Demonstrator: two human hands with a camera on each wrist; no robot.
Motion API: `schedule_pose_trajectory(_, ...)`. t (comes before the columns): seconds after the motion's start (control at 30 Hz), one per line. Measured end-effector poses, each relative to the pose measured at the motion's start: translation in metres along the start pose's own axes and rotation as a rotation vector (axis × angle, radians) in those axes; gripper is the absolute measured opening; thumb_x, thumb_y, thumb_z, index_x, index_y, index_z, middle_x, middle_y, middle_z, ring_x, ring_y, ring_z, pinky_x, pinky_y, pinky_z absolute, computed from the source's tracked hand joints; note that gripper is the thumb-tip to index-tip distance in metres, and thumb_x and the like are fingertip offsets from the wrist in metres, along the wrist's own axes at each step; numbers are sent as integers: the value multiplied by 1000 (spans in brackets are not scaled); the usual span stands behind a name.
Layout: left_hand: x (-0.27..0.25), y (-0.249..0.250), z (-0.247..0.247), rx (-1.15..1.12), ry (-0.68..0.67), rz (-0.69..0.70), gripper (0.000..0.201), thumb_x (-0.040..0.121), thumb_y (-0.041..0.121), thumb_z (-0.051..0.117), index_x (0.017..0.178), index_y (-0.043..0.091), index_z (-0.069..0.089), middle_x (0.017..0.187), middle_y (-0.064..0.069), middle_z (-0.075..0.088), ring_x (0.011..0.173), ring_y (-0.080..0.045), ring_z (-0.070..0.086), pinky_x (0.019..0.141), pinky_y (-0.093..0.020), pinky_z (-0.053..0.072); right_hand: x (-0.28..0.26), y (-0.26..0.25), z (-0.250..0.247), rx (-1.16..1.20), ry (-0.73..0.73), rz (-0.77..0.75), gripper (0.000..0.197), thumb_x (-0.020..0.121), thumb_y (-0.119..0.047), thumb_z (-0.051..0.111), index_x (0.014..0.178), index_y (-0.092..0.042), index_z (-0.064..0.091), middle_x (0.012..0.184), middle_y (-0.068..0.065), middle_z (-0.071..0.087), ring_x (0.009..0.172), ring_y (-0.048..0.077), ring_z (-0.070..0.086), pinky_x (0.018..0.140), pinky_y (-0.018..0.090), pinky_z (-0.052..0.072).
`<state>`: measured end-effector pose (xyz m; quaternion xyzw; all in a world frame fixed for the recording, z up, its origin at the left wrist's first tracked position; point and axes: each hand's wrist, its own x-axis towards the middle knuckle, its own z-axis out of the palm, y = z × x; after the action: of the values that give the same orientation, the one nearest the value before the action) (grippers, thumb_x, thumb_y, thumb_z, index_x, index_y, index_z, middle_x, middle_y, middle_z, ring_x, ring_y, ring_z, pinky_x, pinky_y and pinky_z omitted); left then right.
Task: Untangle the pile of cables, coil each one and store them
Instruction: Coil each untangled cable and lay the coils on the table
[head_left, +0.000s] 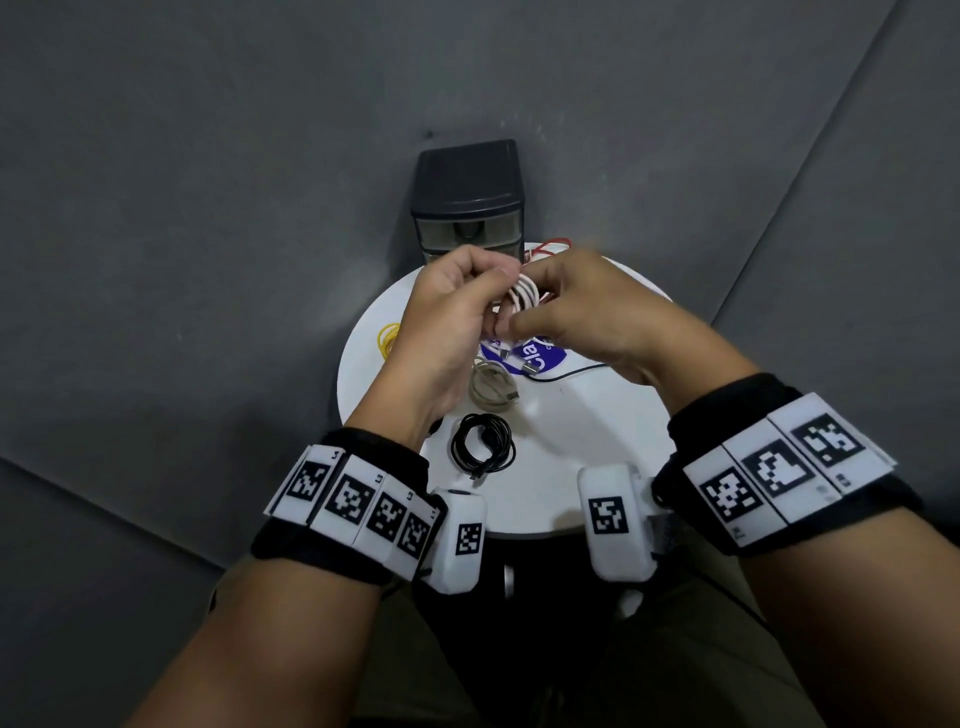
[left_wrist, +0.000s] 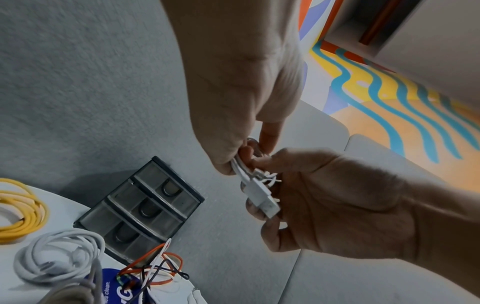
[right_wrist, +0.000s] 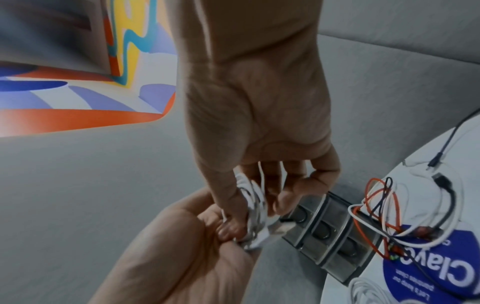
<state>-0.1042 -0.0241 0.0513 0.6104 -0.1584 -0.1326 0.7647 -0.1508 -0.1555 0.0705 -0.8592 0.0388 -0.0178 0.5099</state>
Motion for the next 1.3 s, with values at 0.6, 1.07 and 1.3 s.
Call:
schedule_pose_trajectory(0.6, 13, -11, -5, 111, 216, 43, 11, 87, 15, 76, 86, 17, 65, 90, -10, 72, 77, -18, 69, 65, -33, 55, 2, -12, 27, -341, 322, -8, 52, 74, -32, 80, 113, -23, 47, 84, -14, 49, 77, 9, 55, 69, 33, 47)
schedule_pose_trajectory(1.07, 19, -16, -18, 190, 64, -78, 12, 87, 6, 73, 79, 12, 67, 74, -3, 67, 58, -13, 61, 52, -25, 46, 1, 4, 11, -214, 12, -14, 33, 83, -23, 81, 108, -16, 61, 83, 0, 59, 72, 12, 53, 65, 27, 42)
schedule_pose_trajectory(1.3, 15, -34, -13, 148, -4, -197, 18, 92, 0, 61, 77, 10, 64, 63, -4, 50, 46, -8, 41, 45, -20, 31, -1, 31, 2, 75, 78, 54, 20, 85, 2, 73, 102, -7, 69, 73, 9, 68, 64, 13, 61, 56, 17, 46)
